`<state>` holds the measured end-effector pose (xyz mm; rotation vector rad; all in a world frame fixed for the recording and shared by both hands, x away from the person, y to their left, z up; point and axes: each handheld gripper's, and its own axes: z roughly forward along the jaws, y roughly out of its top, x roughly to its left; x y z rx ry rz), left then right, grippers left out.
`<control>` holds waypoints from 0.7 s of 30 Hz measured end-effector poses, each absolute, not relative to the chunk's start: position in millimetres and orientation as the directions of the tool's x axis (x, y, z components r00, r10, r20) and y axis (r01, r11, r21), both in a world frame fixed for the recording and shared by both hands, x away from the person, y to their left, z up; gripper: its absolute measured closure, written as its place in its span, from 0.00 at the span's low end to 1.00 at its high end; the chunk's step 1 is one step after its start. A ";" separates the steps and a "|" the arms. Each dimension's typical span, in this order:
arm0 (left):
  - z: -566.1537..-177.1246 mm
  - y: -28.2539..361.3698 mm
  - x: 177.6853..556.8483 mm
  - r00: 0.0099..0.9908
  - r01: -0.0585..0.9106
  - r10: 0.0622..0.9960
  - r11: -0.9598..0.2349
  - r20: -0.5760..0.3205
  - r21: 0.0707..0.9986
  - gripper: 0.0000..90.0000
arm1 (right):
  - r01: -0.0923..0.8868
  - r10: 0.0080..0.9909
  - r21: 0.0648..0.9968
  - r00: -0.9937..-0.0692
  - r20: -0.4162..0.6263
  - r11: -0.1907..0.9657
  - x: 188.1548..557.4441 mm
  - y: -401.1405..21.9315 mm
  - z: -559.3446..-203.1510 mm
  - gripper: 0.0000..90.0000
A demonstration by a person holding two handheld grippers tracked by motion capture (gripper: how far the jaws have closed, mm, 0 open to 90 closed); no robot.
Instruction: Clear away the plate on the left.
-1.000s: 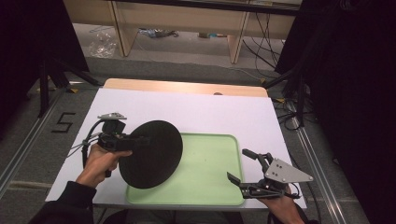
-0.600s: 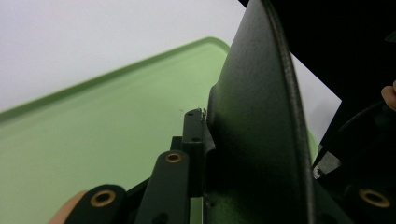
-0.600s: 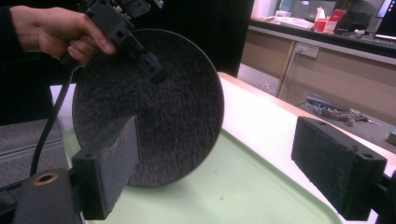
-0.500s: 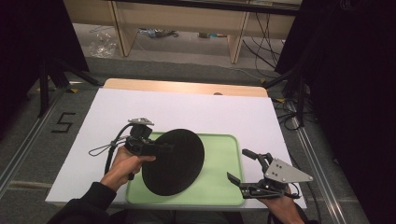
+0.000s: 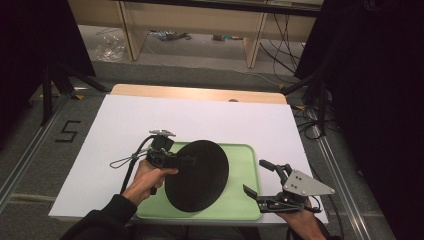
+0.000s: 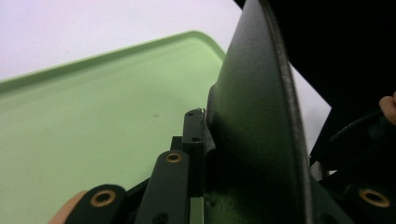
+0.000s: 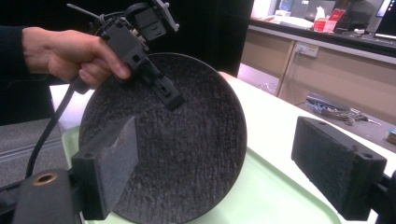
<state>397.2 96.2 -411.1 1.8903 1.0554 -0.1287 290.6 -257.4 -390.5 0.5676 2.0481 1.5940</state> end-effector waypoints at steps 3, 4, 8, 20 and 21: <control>-415.3 101.3 399.5 0.613 0.726 0.611 -0.186 -0.501 0.662 0.86 | 0.032 0.591 0.971 -0.798 -0.116 0.235 290.6 -257.3 -390.4 0.18; -416.1 102.7 400.4 0.612 0.730 0.609 -0.190 -0.505 0.656 0.85 | 0.037 0.598 0.971 -0.793 -0.116 0.238 289.5 -257.2 -390.3 0.18; -420.2 106.5 402.5 0.598 0.743 0.609 -0.178 -0.521 0.646 0.85 | 0.039 0.596 0.970 -0.795 -0.115 0.238 289.6 -257.6 -390.2 0.18; -428.9 115.9 407.5 0.589 0.760 0.624 -0.211 -0.514 0.614 0.82 | 0.030 0.591 0.973 -0.798 -0.115 0.230 290.0 -257.1 -390.2 0.18; -429.5 116.6 407.2 0.582 0.767 0.628 -0.212 -0.517 0.606 0.81 | 0.041 0.591 0.970 -0.798 -0.114 0.242 289.6 -257.8 -389.6 0.18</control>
